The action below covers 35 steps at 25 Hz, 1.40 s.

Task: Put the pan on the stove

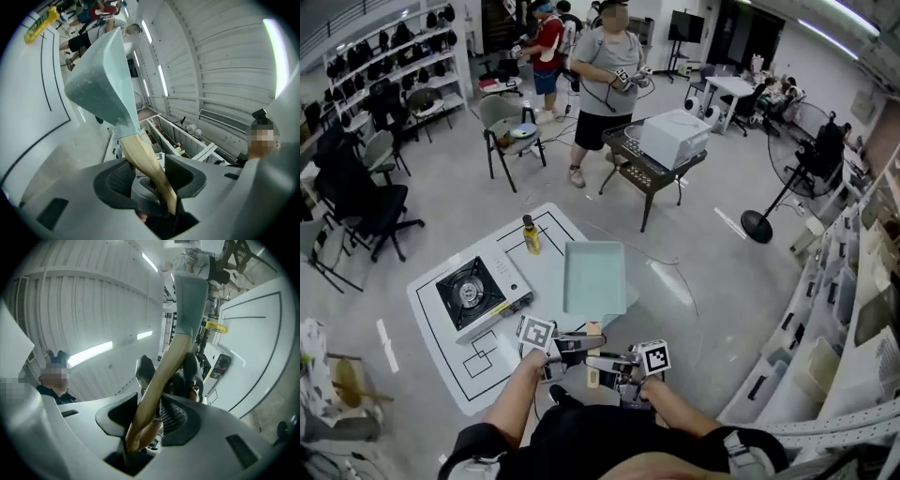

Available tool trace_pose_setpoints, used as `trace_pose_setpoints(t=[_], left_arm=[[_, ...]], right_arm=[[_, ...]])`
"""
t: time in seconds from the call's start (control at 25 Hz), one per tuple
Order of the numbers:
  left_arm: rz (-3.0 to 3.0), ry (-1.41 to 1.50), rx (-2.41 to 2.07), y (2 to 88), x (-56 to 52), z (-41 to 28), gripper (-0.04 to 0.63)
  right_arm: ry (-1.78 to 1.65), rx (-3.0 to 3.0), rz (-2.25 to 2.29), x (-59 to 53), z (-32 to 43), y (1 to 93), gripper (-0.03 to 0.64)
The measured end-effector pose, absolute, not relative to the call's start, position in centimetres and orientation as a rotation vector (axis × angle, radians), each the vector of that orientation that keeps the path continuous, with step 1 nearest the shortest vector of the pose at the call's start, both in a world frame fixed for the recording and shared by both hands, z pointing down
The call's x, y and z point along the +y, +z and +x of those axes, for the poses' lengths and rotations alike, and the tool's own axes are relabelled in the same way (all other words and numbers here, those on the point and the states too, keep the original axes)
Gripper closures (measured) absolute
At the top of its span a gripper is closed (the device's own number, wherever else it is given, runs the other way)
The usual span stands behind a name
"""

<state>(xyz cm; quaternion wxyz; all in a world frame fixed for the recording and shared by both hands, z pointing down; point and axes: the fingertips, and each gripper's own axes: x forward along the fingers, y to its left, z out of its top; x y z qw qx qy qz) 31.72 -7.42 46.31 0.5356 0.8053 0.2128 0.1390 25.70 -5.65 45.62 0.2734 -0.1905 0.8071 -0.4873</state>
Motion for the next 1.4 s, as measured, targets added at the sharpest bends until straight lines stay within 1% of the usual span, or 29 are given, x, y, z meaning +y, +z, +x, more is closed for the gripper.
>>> trace_pose_setpoints(t=[0.12, 0.36, 0.56, 0.84, 1.12, 1.28, 1.4], left_arm=[[1.984, 0.260, 0.478, 46.0, -12.1, 29.7, 0.396], [2.090, 0.155, 0.246, 45.9, -20.5, 23.9, 0.396], [2.107, 0.065, 0.109, 45.8, -25.6, 19.1, 0.396], [2.019, -0.065, 0.020, 45.4, -29.3, 15.1, 0.396], [2.009, -0.119, -0.118, 48.0, -32.2, 12.0, 0.396], [1.929, -0.162, -0.165, 50.1, -32.9, 11.6, 0.396], [1.949, -0.125, -0.208, 51.3, -33.2, 10.6, 0.396]], right_arm=[[-1.346, 2.224, -0.441, -9.7, 23.6, 45.7, 0.457], [-1.477, 2.285, -0.192, -16.2, 18.6, 45.2, 0.456], [-1.486, 2.389, -0.053, -20.7, 14.6, 45.2, 0.453], [-1.530, 2.439, 0.078, -24.4, 11.0, 45.5, 0.443], [-1.591, 2.425, 0.188, -26.9, 8.5, 47.7, 0.445], [-1.636, 2.425, 0.237, -27.6, 8.4, 49.5, 0.445], [-1.653, 2.420, 0.266, -27.8, 7.7, 50.6, 0.445]])
